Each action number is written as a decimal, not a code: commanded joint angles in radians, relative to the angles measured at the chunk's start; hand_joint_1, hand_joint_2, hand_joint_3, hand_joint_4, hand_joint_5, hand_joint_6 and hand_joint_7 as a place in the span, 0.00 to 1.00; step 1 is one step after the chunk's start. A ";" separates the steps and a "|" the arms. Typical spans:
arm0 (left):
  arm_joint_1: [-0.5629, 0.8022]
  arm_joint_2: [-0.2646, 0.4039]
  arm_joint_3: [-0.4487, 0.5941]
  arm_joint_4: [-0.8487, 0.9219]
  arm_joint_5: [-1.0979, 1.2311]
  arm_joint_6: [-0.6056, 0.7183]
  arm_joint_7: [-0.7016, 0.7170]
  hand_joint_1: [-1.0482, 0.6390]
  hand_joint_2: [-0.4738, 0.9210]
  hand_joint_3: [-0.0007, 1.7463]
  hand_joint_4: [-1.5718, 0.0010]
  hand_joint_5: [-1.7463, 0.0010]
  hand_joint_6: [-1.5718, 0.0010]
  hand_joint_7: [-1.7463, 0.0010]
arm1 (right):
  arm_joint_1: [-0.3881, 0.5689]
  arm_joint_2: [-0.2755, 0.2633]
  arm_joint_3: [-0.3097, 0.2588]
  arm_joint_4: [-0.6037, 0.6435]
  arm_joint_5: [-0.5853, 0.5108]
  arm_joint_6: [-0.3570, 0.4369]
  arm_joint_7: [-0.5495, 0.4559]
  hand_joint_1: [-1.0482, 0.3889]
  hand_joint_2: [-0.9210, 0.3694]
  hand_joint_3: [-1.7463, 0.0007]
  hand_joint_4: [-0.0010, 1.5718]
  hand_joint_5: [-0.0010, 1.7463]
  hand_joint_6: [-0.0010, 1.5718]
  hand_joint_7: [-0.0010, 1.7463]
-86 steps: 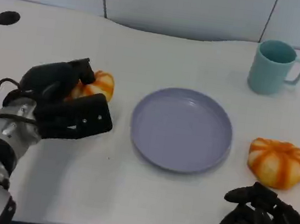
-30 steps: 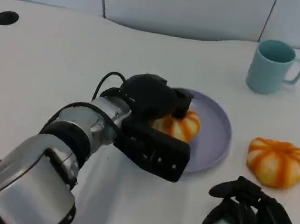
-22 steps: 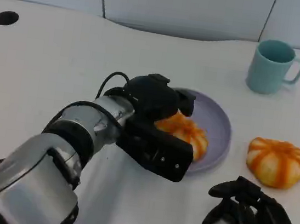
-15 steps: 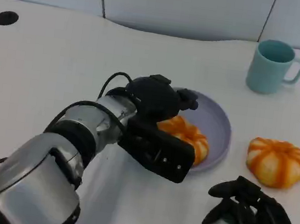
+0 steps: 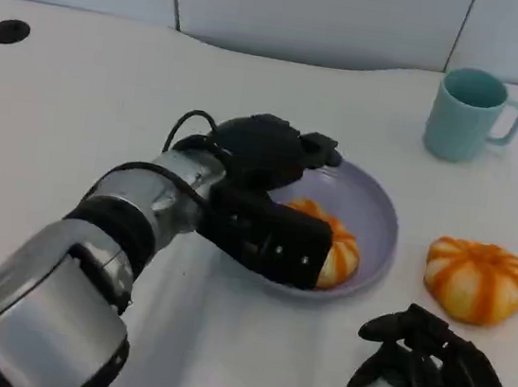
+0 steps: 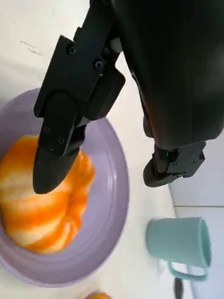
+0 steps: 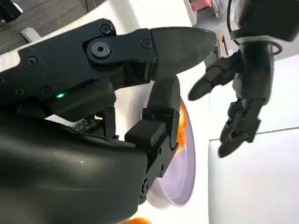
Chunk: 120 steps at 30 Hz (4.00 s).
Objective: Grasp the bread from the table and place it into the plate.
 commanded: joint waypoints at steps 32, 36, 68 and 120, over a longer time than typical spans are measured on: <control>0.660 0.112 0.602 -0.566 -0.903 -0.286 -0.572 0.13 1.00 0.18 0.91 0.19 0.74 0.73 | -0.012 -0.018 -0.027 0.007 -0.014 0.051 -0.054 0.46 0.00 0.81 0.41 0.84 0.43 0.58; 0.757 0.092 0.620 -0.665 -0.974 -0.240 -0.611 0.16 1.00 0.19 0.89 0.11 0.79 0.52 | -0.013 -0.018 -0.026 0.001 -0.018 0.059 -0.056 0.46 0.00 0.80 0.42 0.84 0.43 0.59; 1.083 -0.035 0.768 -0.803 -1.057 -0.074 -0.513 0.32 1.00 0.04 0.59 0.00 0.70 0.00 | -0.033 -0.037 -0.038 0.012 -0.024 0.075 -0.062 0.45 0.00 0.81 0.42 0.85 0.42 0.60; 0.989 -0.011 0.839 -0.657 -1.188 0.040 -0.798 0.28 1.00 0.04 0.76 0.04 0.73 0.35 | -0.067 -0.052 -0.054 0.058 0.013 0.100 -0.003 0.44 0.00 0.80 0.44 0.84 0.44 0.57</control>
